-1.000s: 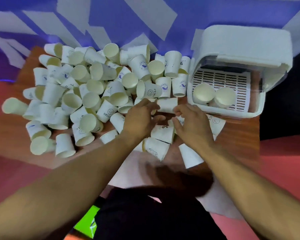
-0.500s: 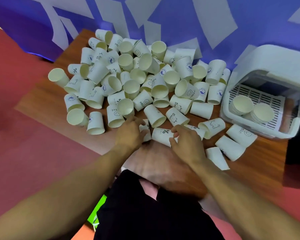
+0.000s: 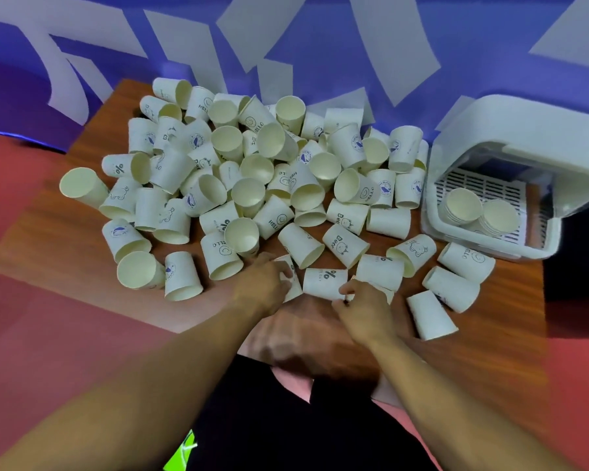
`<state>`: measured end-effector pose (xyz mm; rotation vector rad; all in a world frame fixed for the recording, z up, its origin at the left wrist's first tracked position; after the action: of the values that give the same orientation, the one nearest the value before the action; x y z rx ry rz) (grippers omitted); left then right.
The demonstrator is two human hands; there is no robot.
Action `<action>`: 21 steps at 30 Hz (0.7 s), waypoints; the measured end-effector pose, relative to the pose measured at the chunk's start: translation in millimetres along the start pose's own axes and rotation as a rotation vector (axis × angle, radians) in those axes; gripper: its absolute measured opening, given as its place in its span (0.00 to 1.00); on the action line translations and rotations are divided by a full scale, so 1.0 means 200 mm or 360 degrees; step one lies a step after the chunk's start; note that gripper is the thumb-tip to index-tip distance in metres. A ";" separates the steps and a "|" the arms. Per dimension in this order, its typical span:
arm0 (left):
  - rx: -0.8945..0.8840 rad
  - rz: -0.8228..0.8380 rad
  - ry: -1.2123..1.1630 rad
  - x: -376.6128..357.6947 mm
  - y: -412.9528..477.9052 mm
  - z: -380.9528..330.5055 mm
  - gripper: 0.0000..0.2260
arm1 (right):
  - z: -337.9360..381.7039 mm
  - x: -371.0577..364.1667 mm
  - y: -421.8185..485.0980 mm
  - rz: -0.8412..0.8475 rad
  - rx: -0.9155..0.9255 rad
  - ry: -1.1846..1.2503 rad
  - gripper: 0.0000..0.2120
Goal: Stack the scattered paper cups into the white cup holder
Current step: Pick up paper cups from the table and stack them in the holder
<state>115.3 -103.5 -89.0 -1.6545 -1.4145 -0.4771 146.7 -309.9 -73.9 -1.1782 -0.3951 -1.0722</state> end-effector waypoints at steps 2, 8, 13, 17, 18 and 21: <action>-0.0060 -0.0027 0.0063 0.01 0.01 -0.01 0.07 | -0.01 -0.03 0.00 0.0020 -0.0049 0.0019 0.12; -0.0189 -0.0021 0.0273 0.04 -0.01 -0.01 0.04 | 0.01 -0.09 -0.01 0.0021 -0.0120 0.0125 0.07; -0.0108 -0.0076 0.0179 0.09 -0.07 0.03 0.05 | 0.05 -0.08 -0.03 0.0055 -0.0097 0.0227 0.09; -0.0173 -0.0125 0.0276 0.17 -0.12 -0.03 0.10 | 0.06 -0.01 -0.06 0.0018 -0.0050 0.0352 0.08; -0.0182 -0.0140 0.0267 0.19 -0.12 -0.06 0.10 | 0.07 0.02 -0.06 -0.0016 -0.0010 0.0371 0.08; -0.0221 -0.0187 0.0253 0.25 -0.13 -0.18 0.08 | 0.11 0.15 -0.09 -0.0112 0.0151 0.0383 0.07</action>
<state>114.9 -103.6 -21.8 -1.6088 -1.3909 -0.7727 151.7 -304.5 -34.3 -0.9440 -0.2973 -1.2278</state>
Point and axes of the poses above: each hand's wrist, its own y-axis towards the middle knuckle, its own x-axis out of the back of the hand, z = x × y, the point moved 8 cm from there along y, towards the middle knuckle, and after that the axes turned 11 degrees about -x, right-handed, at the moved point
